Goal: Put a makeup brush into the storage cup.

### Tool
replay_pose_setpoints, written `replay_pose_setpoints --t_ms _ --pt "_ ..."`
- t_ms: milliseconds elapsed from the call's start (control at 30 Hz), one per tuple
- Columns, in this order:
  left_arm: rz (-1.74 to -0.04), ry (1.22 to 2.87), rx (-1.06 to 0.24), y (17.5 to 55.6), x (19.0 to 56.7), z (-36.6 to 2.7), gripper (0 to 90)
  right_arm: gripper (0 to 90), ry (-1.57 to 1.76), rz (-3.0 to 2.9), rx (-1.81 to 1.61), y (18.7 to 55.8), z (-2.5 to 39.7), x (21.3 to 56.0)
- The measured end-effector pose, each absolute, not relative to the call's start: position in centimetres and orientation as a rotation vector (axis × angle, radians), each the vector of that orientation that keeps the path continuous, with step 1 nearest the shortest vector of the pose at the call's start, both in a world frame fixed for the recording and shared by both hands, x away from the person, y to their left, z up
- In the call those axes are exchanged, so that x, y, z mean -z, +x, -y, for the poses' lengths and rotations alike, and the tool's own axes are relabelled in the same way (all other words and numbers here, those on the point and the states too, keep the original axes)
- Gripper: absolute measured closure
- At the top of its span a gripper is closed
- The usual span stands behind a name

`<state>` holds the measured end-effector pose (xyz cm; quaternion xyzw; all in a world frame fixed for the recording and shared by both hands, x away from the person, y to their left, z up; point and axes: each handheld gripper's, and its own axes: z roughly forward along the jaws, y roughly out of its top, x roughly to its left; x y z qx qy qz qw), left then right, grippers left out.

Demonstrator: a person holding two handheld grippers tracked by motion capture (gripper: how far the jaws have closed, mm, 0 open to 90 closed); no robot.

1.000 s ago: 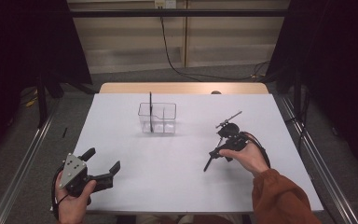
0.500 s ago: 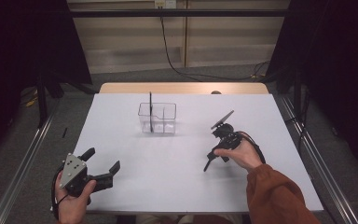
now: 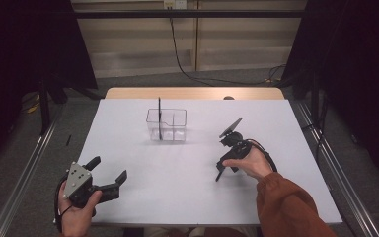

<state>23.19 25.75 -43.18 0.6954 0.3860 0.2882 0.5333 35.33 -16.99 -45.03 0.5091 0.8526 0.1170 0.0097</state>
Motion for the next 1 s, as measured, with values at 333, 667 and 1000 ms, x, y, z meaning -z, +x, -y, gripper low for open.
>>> replay_pose_setpoints --t_ms 333,667,1000 --pt "-0.918 1.661 -0.69 23.1 43.2 -25.8 3.0 10.7 1.604 -2.662 -0.323 35.6 16.6 45.6" --pt "-0.91 1.673 -0.69 23.2 43.2 -25.7 2.9 8.2 1.59 -2.633 -0.273 35.4 16.1 46.0" --pt "-0.912 1.675 -0.69 23.2 43.2 -25.8 2.8 9.9 1.578 -2.623 -0.225 35.2 15.7 46.0"
